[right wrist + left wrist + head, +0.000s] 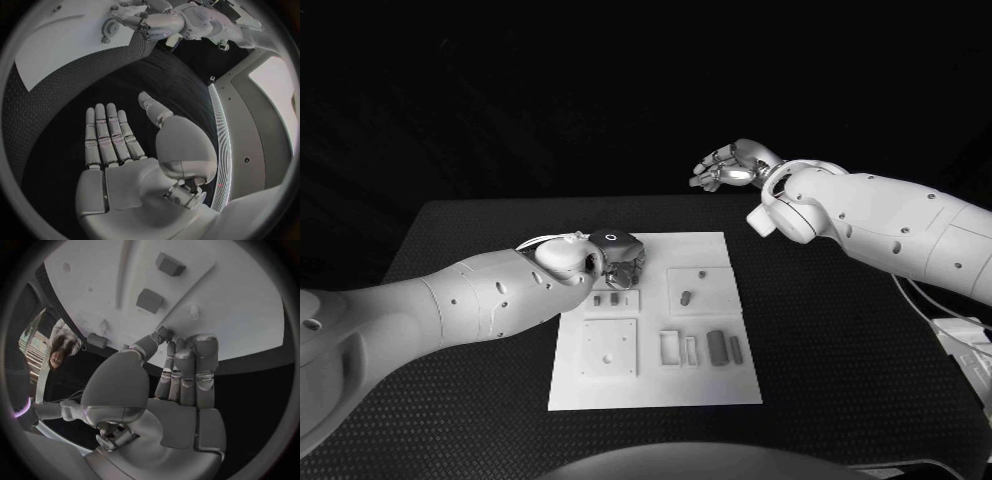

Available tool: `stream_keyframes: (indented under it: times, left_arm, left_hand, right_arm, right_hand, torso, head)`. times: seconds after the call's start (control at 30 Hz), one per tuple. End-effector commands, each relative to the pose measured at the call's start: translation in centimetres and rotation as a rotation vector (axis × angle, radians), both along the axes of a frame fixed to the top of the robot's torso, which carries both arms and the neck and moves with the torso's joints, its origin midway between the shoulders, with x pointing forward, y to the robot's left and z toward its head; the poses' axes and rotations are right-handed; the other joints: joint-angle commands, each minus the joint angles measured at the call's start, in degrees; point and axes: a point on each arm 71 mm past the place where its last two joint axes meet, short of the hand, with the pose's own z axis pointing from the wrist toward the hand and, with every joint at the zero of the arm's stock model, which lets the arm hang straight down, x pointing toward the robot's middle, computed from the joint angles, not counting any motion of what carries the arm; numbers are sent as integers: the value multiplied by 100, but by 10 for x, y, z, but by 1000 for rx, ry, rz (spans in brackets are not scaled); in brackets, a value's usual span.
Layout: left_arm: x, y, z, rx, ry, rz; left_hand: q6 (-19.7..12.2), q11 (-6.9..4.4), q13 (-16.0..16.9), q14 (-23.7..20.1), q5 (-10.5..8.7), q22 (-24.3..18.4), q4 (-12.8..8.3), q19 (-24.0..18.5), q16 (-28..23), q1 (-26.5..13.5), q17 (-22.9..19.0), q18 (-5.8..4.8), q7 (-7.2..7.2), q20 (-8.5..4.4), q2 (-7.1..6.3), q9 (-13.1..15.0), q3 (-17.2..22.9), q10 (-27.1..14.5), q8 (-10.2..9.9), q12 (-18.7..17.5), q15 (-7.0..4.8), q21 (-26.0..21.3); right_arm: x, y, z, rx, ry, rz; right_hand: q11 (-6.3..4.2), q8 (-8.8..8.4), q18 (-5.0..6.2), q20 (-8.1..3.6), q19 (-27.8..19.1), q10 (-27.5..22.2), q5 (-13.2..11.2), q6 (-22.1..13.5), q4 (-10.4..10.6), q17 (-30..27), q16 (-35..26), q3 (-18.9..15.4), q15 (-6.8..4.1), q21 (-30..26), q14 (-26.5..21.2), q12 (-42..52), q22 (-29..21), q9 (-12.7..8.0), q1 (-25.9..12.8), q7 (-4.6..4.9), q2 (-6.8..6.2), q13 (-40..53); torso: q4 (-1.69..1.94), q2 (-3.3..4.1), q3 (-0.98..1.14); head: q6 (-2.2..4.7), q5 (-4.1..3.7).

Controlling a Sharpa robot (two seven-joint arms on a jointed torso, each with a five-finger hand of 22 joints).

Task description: Assemble the parts on the task board

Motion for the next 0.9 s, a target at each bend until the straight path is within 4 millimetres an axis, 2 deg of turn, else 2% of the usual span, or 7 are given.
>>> stream_keyframes:
  times: [0.03,0.4,0.53,0.9]
  left_arm:
    - [-2,-3,-1,-10,-1,-17]
    - [-1,-4,0,-34,0,-14]
    - [-2,-6,-1,-30,10,-18]
    - [-3,-8,-5,-25,25,-21]
  left_hand:
    - [44,-11,14,-9,21,13,-9,2,30,-10,-10,774,-4,9,39,-1,31,75,-28,28,-26,37]
    - [46,-32,30,-10,19,36,-16,3,51,-13,-33,759,-1,-3,50,-16,30,144,-33,30,-46,46]
    - [-167,-14,18,-14,18,55,-29,5,72,-22,-59,745,-46,-13,29,-89,22,107,-154,-30,-30,48]
    - [-105,6,0,-22,19,75,-7,2,99,-52,-88,743,-44,-7,39,-100,14,70,-117,-94,-9,45]
  right_arm:
    - [0,1,1,0,-4,11]
    - [0,2,1,0,-4,13]
    - [0,3,1,0,-3,14]
    - [0,3,1,0,-3,14]
  right_hand:
    - [-19,40,86,21,-2,41,-15,-40,-3,-6,-35,-24,-5,-18,-46,31,7,-10,34,155,12,-7]
    - [-19,42,88,23,-2,41,-15,-40,-3,-6,-35,-25,-6,-19,-46,32,8,-11,34,155,13,-12]
    - [-19,42,88,23,-2,41,-15,-40,-3,-6,-35,-25,-6,-19,-47,33,8,-11,35,155,13,-13]
    - [-19,44,89,24,-2,41,-15,-39,-3,-7,-36,-25,-7,-21,-47,35,9,-12,35,155,14,-18]
  torso:
    - [1,0,5]
    - [1,0,2]
    - [0,4,0]
    - [2,2,1]
  head:
    - [-7,-8]
    - [-12,-9]
    - [-18,-10]
    - [-37,-21]
